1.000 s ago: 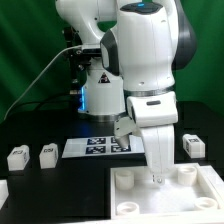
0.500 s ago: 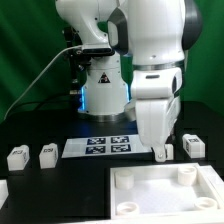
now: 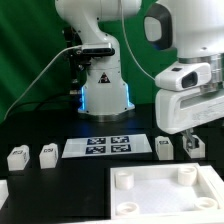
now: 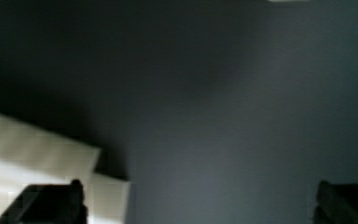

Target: Assemble one leg

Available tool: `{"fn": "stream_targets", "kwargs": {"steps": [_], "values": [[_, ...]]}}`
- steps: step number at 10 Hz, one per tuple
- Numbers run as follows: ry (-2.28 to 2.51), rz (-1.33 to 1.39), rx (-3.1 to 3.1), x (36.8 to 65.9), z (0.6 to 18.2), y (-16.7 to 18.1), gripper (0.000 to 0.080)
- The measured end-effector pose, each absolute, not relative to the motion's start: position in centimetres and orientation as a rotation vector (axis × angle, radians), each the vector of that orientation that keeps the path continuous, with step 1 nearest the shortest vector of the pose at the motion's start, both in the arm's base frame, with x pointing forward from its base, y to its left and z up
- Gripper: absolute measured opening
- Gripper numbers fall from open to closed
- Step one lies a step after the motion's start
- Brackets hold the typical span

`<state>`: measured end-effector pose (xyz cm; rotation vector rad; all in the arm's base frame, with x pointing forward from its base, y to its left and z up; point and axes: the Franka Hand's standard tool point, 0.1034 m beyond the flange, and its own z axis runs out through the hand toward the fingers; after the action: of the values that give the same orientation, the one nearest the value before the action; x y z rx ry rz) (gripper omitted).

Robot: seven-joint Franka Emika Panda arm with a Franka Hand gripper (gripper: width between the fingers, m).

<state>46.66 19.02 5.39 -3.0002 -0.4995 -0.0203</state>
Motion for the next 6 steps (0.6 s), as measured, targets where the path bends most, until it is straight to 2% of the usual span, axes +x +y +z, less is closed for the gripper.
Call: {"fn": "stream_targets", "kwargs": {"steps": [5, 6], "values": [[-0.461, -0.012, -3.003, 46.5, 5.3, 18.8, 0.0648], [-0.277, 0.036, -3.029, 44.9, 4.9, 18.5, 0.0648]]}}
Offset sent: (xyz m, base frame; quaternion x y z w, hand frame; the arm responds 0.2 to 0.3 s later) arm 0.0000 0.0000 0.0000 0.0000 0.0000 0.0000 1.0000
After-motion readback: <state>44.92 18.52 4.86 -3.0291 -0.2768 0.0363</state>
